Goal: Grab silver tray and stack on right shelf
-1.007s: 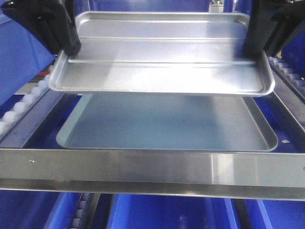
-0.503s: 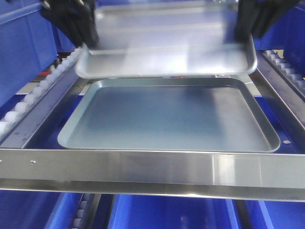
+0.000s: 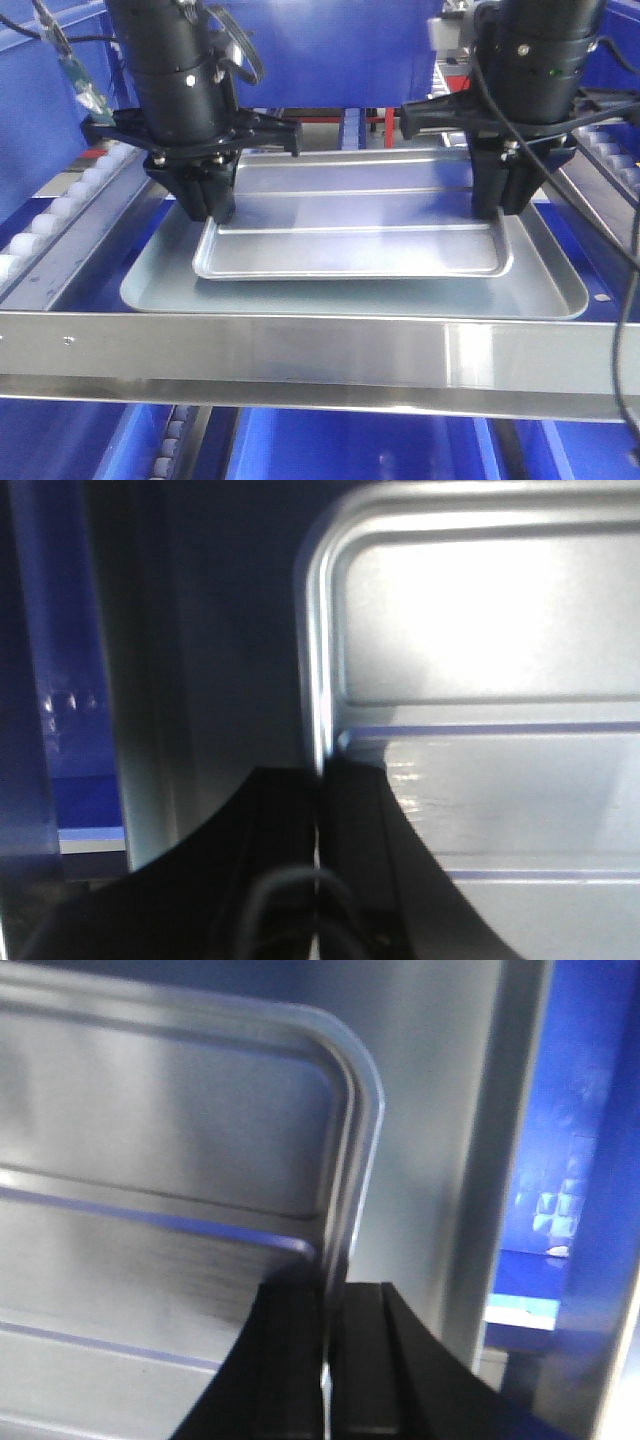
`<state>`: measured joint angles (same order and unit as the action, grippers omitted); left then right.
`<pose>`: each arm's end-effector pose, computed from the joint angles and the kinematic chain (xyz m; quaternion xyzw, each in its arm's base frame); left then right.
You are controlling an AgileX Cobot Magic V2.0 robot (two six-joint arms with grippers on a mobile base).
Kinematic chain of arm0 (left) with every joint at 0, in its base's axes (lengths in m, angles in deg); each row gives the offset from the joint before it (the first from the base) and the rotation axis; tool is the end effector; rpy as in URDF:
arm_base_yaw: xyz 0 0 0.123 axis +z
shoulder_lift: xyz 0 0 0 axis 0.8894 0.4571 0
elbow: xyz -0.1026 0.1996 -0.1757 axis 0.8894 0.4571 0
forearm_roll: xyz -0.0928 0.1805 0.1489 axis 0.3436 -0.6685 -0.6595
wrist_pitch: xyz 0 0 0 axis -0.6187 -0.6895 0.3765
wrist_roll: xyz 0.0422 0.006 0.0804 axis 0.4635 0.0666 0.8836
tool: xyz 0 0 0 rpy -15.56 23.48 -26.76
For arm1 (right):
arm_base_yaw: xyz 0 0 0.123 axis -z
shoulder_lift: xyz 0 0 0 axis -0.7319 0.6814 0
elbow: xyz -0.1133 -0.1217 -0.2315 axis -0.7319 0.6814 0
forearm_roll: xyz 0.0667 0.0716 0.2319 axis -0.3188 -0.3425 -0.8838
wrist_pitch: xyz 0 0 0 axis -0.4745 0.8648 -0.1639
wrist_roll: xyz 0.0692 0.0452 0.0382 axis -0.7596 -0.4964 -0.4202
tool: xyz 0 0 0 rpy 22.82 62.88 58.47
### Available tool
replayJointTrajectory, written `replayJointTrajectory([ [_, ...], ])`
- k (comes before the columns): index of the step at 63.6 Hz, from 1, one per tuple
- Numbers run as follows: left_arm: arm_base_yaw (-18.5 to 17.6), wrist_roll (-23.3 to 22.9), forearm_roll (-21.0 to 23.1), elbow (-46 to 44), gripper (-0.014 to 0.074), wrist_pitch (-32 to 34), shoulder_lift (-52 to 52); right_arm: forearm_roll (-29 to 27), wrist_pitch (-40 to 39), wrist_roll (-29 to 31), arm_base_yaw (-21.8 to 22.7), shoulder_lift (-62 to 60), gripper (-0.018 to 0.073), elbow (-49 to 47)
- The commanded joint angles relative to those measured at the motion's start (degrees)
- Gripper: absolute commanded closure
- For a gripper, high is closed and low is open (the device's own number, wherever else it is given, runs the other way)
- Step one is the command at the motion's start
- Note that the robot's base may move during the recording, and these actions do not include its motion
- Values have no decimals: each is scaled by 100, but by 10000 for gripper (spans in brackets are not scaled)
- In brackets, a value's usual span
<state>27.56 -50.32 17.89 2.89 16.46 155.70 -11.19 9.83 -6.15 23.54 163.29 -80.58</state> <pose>0.3458 -0.2276 0.2295 0.1135 0.9667 -0.0351 0.2267 0.3421 0.1367 0.2408 -0.0054 0.9807 0.0165 0.1949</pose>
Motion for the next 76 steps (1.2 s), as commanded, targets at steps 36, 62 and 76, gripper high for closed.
replayJointTrajectory([
  [36,300,565,655,-201,155,323,-321,100,-356,171,4,-361,-30,-228],
  [62,300,565,458,-39,437,72,-1571,100,-99,176,4,-1478,523,-201],
  [76,300,565,330,1014,690,484,-2539,270,-250,427,4,-2232,508,438],
])
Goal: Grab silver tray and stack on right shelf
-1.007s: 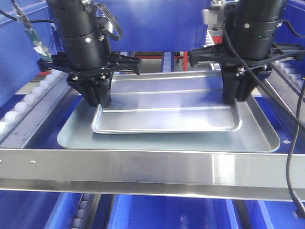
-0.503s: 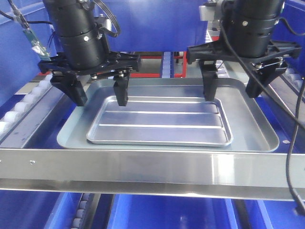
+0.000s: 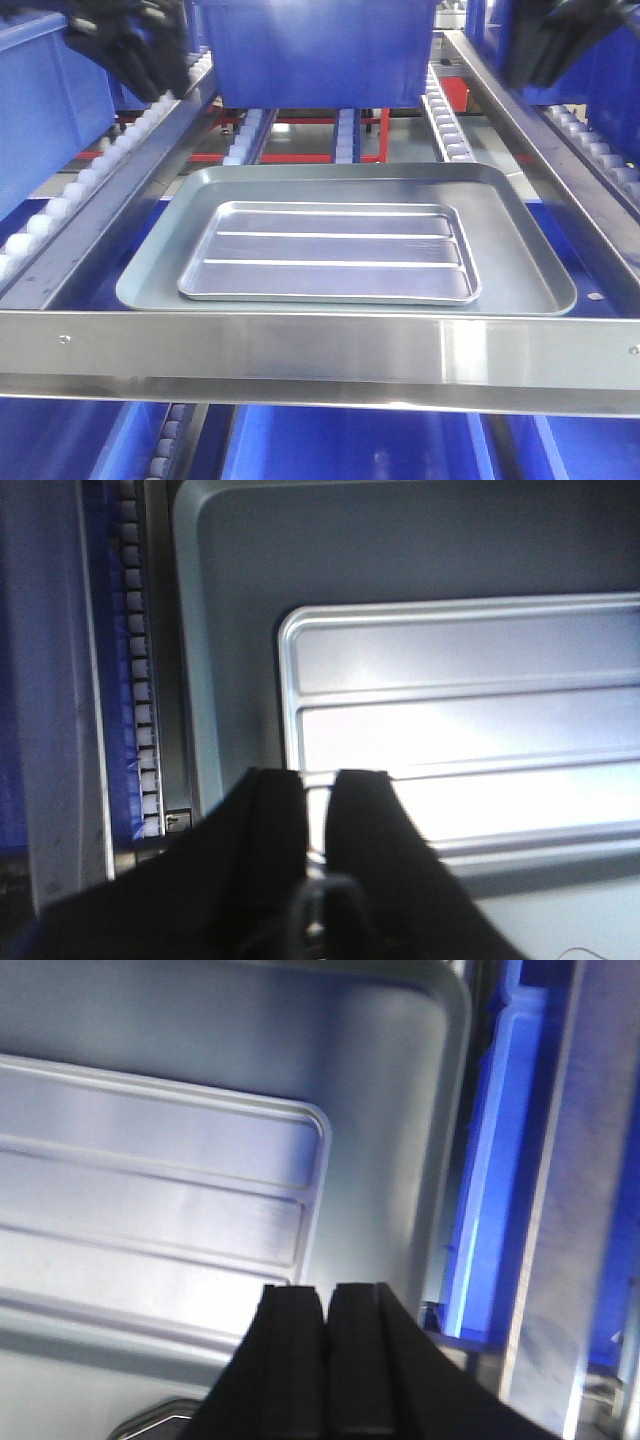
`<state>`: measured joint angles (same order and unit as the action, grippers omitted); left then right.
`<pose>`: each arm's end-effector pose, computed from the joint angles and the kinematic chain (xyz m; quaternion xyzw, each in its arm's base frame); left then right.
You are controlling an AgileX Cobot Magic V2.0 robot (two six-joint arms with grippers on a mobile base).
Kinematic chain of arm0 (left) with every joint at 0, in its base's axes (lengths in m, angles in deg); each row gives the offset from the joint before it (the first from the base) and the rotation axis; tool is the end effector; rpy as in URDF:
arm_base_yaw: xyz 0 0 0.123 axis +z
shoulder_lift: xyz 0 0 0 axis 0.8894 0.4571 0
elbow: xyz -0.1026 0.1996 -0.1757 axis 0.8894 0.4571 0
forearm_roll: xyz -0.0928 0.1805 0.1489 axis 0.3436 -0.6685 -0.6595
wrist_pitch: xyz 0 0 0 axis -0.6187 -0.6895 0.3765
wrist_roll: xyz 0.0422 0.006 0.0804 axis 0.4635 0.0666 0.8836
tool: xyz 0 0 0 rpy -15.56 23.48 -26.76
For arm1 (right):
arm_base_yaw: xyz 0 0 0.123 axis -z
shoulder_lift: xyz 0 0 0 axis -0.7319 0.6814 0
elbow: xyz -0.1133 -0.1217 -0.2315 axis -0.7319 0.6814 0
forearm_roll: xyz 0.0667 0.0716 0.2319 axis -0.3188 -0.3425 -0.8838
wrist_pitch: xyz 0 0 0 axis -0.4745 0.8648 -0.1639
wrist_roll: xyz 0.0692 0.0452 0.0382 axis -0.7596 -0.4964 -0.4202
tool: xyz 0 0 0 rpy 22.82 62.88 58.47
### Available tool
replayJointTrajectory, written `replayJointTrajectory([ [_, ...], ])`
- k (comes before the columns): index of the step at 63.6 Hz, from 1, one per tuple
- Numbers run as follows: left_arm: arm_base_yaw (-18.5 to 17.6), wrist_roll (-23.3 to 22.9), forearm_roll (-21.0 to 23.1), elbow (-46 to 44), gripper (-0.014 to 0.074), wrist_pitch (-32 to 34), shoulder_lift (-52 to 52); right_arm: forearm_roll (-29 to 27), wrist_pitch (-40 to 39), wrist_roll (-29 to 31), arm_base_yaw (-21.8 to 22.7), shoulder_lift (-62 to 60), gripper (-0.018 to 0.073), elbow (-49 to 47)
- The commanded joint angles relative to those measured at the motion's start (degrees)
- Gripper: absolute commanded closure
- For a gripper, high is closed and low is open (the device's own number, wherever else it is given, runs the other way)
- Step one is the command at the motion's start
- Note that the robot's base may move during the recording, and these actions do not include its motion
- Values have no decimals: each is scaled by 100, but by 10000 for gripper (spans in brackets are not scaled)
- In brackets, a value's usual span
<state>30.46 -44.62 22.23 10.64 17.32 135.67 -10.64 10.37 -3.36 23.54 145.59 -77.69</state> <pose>0.2960 -0.1771 0.3227 0.1089 0.9385 -0.0947 0.3137 0.2898 0.1132 0.3313 -0.0219 0.9495 0.0526 0.3087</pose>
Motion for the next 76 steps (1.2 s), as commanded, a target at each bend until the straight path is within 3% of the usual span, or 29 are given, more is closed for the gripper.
replayJointTrajectory([
  [1,10,-5,-104,345,685,443,-598,239,-333,148,4,-509,508,260],
  [22,-14,18,-260,3351,689,2705,-2028,532,-1705,148,4,-1670,508,2575],
  [28,-129,22,-558,3961,689,3094,-2471,607,-2055,148,4,-2030,508,3161],
  [38,-492,22,-841,4403,689,2907,-3296,781,-2155,148,4,-2827,508,3658],
  [54,-1132,22,-828,4403,689,2561,-5326,797,-2057,160,-2,-4786,508,3688],
  [76,-1262,22,-962,4403,689,2292,-7416,797,-2050,490,-2,-6830,508,3688],
])
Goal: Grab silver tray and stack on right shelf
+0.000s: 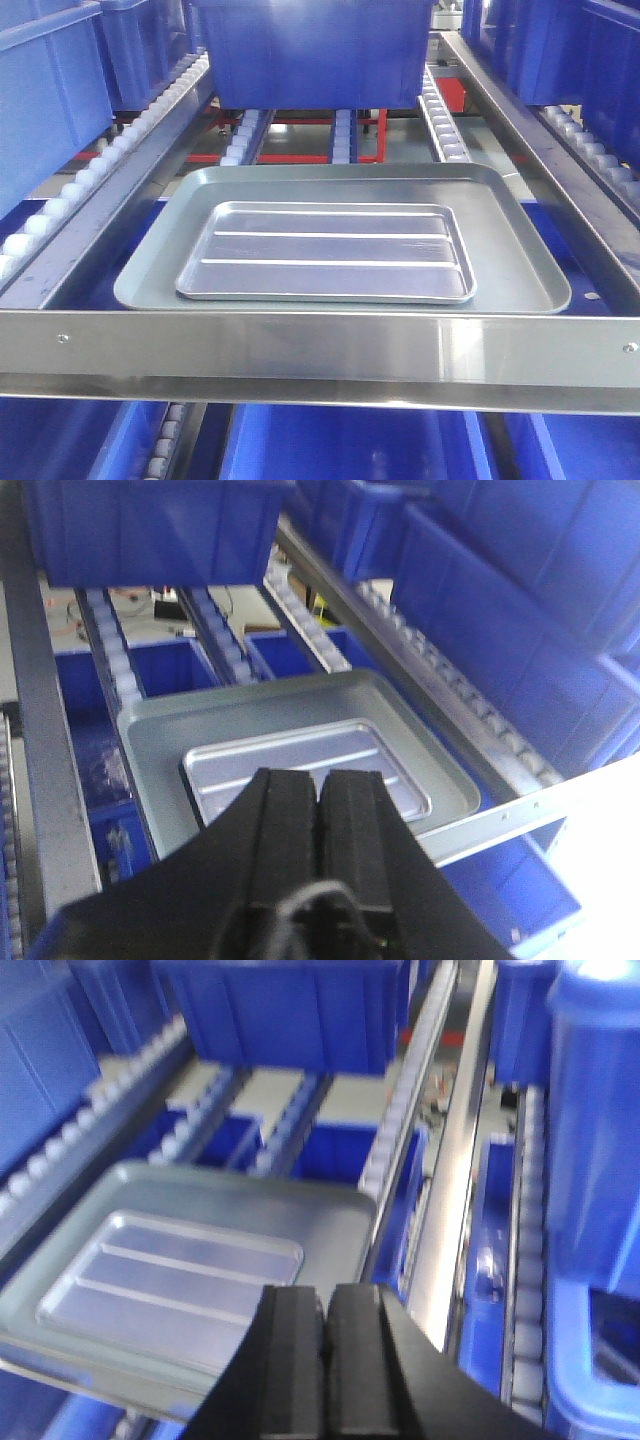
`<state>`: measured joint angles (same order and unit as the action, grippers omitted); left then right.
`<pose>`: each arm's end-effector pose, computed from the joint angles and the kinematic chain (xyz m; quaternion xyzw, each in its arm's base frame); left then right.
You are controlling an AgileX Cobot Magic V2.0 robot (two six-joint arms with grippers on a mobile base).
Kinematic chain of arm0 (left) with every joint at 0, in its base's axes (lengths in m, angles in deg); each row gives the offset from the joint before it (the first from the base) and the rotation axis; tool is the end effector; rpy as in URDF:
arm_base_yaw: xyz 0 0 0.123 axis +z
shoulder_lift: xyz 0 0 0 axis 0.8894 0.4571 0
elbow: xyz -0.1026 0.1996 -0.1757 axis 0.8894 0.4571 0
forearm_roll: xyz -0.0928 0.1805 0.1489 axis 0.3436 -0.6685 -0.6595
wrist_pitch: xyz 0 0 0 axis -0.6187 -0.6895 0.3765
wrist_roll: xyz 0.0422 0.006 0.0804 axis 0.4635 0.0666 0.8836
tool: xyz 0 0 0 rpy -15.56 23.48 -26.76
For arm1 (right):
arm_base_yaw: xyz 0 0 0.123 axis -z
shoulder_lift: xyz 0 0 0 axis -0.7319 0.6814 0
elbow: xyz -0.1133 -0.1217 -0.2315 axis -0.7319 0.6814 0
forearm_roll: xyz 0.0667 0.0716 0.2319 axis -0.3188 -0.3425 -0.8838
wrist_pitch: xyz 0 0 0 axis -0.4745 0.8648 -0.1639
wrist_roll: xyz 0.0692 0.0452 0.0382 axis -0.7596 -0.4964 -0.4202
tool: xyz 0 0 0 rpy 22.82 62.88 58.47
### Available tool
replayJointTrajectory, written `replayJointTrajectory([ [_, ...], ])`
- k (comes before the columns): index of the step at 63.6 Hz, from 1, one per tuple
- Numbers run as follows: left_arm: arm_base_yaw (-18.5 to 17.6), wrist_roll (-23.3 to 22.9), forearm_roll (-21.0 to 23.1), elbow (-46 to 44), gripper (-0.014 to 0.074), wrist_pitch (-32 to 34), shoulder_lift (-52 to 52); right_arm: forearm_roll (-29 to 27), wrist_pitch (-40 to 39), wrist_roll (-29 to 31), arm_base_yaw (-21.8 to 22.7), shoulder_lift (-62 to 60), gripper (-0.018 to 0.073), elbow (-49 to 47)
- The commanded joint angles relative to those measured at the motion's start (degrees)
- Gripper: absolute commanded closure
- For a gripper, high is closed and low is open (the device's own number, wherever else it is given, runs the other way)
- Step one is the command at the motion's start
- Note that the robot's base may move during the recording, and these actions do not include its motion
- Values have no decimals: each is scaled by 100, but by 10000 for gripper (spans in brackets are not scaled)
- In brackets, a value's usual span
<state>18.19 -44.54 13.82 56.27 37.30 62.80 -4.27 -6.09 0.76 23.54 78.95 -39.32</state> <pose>0.0502 -0.0346 0.3406 0.1925 0.7069 -0.2618 0.6282 0.0542 0.0087 0.3442 -0.0600 0.7564 0.1161 0.6409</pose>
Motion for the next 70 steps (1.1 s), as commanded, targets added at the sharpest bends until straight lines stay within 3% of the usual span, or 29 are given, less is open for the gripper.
replayJointTrajectory([
  [1,-35,14,-122,-160,689,270,-173,160,-404,79,-2,-188,508,-149],
  [48,-35,14,-121,-160,689,226,-233,160,-429,79,-2,-208,508,-149],
  [53,-35,24,303,-160,689,226,-233,160,-429,79,-2,-208,508,-149],
  [56,-11,332,528,-160,689,203,-241,160,-429,79,-2,-208,508,-149],
  [62,251,1466,888,-112,689,191,-241,160,-429,79,-2,-208,508,-149],
  [67,775,2204,1525,52,689,335,-241,160,-429,79,-2,-208,508,-149],
  [70,1106,2420,1704,218,689,602,-278,160,-429,79,-2,-208,508,-149],
])
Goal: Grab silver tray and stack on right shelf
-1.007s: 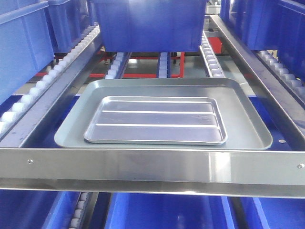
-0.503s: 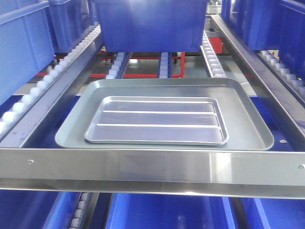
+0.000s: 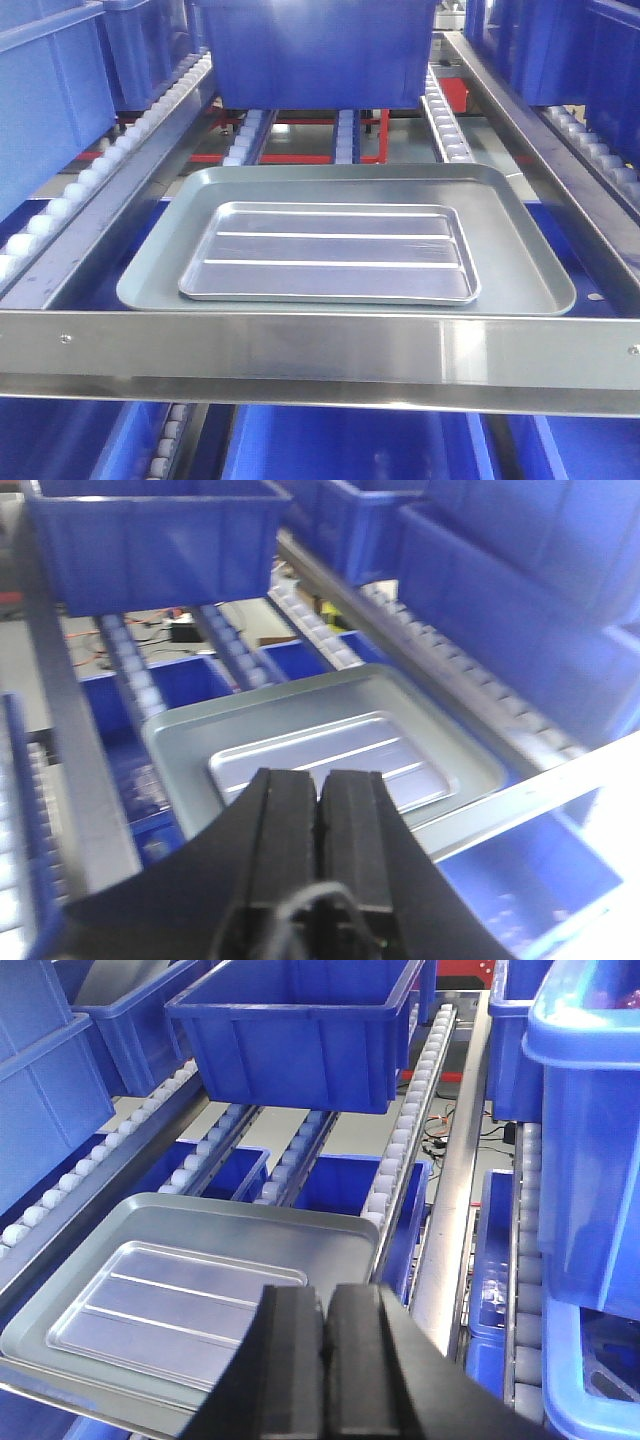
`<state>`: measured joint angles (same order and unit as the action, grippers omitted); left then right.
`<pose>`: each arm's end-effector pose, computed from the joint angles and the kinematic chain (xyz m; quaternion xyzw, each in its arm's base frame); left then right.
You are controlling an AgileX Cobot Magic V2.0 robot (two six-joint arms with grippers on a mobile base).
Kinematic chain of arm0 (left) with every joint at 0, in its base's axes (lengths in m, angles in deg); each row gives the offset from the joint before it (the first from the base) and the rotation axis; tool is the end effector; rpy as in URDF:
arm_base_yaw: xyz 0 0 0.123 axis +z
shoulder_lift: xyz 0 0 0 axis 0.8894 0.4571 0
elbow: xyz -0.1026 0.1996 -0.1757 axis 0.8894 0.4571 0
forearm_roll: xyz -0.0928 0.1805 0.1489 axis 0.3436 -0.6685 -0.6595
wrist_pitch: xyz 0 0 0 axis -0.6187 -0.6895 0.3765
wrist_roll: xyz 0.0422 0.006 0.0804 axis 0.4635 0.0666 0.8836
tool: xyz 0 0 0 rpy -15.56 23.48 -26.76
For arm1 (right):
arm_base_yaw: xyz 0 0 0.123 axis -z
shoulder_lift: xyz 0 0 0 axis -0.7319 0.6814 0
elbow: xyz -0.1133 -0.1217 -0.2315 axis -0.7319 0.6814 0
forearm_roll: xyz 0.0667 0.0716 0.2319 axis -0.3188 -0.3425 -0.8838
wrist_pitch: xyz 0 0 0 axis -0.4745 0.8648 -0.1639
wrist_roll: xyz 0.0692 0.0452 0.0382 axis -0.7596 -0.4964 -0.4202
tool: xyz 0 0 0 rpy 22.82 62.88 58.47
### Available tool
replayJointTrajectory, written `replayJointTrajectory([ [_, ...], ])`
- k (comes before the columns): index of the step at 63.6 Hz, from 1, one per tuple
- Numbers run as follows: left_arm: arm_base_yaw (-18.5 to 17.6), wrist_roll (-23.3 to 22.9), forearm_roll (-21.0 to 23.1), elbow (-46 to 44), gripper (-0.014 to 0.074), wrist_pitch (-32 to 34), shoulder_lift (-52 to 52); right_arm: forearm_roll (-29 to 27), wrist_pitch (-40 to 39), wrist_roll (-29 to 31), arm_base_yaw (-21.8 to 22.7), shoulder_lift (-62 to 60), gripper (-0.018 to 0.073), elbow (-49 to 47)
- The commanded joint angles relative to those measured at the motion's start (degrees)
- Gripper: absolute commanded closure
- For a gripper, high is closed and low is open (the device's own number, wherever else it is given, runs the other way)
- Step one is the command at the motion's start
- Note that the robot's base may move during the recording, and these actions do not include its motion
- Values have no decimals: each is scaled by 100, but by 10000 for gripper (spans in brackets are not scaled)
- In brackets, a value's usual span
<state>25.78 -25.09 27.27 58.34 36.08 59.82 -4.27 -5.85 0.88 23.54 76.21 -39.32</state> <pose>0.0434 -0.0304 0.3287 0.2234 0.7051 -0.2103 0.6393 0.0444 0.0043 0.3461 -0.0570 0.7423 0.1206 0.6566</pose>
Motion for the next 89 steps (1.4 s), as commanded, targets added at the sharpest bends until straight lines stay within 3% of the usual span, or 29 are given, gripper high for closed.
replayJointTrajectory([
  [1,499,524,390,96,689,851,2,160,-453,66,-2,66,508,-149],
  [9,1593,525,583,875,689,1813,-295,160,-449,66,-2,66,508,-149],
  [16,2345,525,622,1573,689,2192,-700,160,-449,66,-2,66,508,-149],
  [25,3067,525,670,2375,689,2341,-1255,160,-449,66,-2,66,508,-149],
  [32,3430,525,680,3048,689,2762,-1571,160,-449,66,-2,66,508,-149],
  [34,3499,525,680,3265,689,3127,-1560,160,-449,66,-2,66,508,-149],
  [38,3579,525,680,3179,689,2656,-1560,160,-455,66,-2,66,508,-149],
  [89,3583,525,680,3224,689,2756,-1536,160,-446,66,-2,66,508,-149],
])
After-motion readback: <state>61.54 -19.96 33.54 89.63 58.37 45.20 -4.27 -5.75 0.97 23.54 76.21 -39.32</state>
